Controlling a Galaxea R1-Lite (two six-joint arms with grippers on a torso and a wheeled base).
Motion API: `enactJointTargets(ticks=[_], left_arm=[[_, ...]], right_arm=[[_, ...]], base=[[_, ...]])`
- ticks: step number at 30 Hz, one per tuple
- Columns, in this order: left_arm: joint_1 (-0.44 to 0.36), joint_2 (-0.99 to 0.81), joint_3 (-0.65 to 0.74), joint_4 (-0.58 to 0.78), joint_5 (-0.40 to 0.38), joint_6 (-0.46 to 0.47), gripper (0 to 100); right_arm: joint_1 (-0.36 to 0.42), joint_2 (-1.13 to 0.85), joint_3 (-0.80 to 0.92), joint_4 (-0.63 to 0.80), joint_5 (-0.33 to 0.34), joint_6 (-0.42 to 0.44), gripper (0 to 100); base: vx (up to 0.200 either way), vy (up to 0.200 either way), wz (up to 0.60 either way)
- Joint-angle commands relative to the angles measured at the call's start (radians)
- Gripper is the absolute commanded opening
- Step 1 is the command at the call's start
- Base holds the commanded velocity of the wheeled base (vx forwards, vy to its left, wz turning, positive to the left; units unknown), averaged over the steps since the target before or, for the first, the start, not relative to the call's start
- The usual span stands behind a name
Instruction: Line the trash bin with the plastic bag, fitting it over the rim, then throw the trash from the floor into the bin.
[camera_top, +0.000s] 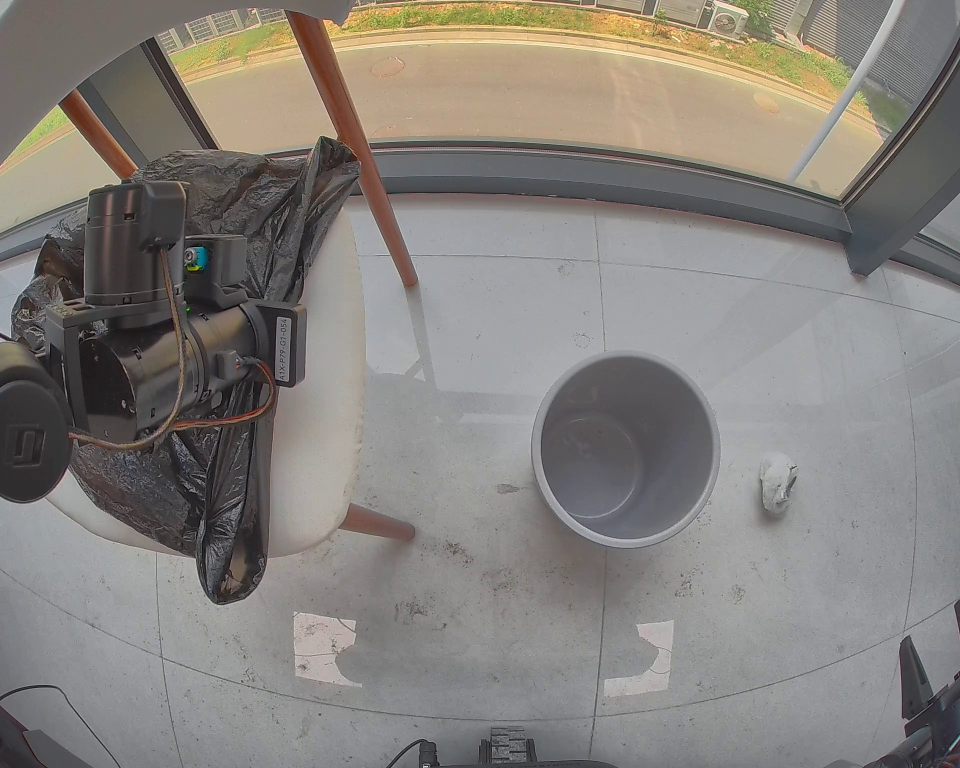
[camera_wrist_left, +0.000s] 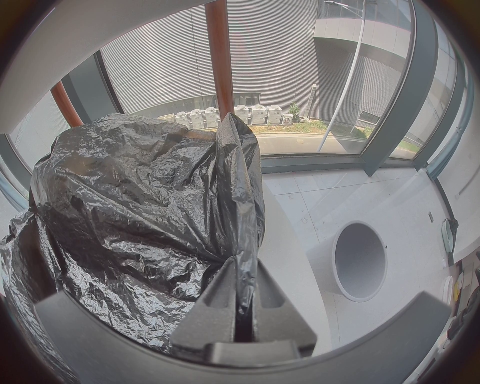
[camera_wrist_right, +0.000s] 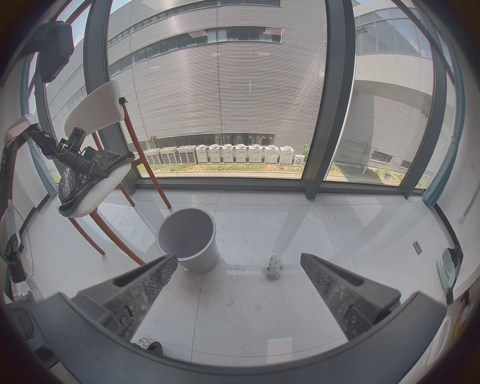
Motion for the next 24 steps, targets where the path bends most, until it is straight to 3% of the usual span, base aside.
enactJointTargets(ticks=[1, 5, 8, 13, 15, 16, 19, 23, 24], left_arm=[[0.001, -0.013, 0.002, 0.006, -0.003, 0.000, 0], [0.004, -0.103, 0.006, 0.021, -0.046, -0.014, 0], [0.053, -0.152, 0.012, 0.062, -0.101, -0.031, 0], [0.254, -0.263, 0.046, 0.176, -0.305, -0.050, 0], [0.274, -0.274, 0.054, 0.177, -0.339, -0.050, 0], [0.300, -0.289, 0.080, 0.173, -0.412, -0.059, 0], [0.309, -0.326, 0.124, 0.173, -0.504, -0.137, 0], [0.309, -0.355, 0.161, 0.171, -0.567, -0.241, 0], [0.310, -0.358, 0.176, 0.168, -0.598, -0.303, 0]], right_arm=[[0.000, -0.013, 0.018, 0.000, 0.000, 0.000, 100], [0.000, -0.015, 0.018, 0.000, 0.000, 0.000, 100], [0.000, -0.015, 0.018, 0.000, 0.000, 0.000, 100], [0.000, -0.015, 0.018, 0.000, 0.000, 0.000, 100], [0.000, -0.015, 0.018, 0.000, 0.000, 0.000, 100], [0.000, -0.015, 0.018, 0.000, 0.000, 0.000, 100], [0.000, -0.013, 0.018, 0.000, 0.000, -0.002, 100], [0.000, -0.013, 0.018, 0.000, 0.000, -0.002, 100], [0.000, -0.013, 0.018, 0.000, 0.000, -0.002, 100]], base=[[0.000, 0.000, 0.00], [0.000, 0.000, 0.00], [0.000, 0.000, 0.00], [0.000, 0.000, 0.00], [0.000, 0.000, 0.00], [0.000, 0.000, 0.00], [0.000, 0.000, 0.00], [0.000, 0.000, 0.00], [0.000, 0.000, 0.00]])
